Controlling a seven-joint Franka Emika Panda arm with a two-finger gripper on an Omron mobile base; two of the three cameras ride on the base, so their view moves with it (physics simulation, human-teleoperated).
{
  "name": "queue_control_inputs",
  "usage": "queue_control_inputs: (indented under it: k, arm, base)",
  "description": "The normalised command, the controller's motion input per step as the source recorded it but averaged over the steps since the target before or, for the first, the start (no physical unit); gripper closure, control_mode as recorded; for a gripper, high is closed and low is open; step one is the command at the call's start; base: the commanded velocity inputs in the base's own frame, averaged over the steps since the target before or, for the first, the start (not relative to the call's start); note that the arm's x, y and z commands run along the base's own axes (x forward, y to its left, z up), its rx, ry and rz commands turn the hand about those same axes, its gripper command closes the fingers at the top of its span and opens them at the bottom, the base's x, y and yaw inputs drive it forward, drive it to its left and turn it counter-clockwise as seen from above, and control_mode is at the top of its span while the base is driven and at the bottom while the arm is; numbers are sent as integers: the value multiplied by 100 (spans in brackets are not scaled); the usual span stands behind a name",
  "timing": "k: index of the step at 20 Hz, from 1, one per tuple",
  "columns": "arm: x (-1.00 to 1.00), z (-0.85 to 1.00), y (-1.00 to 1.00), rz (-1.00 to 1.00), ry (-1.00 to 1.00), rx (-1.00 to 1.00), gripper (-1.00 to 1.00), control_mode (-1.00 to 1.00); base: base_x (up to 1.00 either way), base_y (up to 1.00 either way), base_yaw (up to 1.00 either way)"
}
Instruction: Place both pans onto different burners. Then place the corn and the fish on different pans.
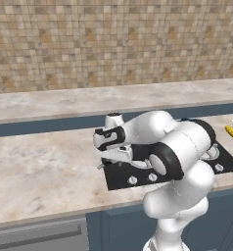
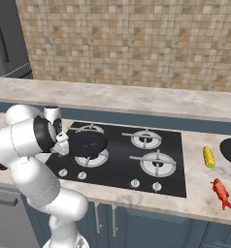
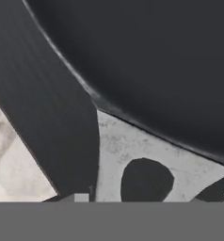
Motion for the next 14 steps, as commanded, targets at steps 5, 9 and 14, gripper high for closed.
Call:
queue_control_inputs:
  k: [5,9,14]
  arm:
    - [-2,-24,-12,-1,0,0,100,-100]
    - [-37,-12,-28,-6,-3,0,100,-100]
    - [-59,-17,-27,-10,-8,0,100,-100]
  base:
    - [0,0,0]
    - [0,0,0]
    - [0,0,0]
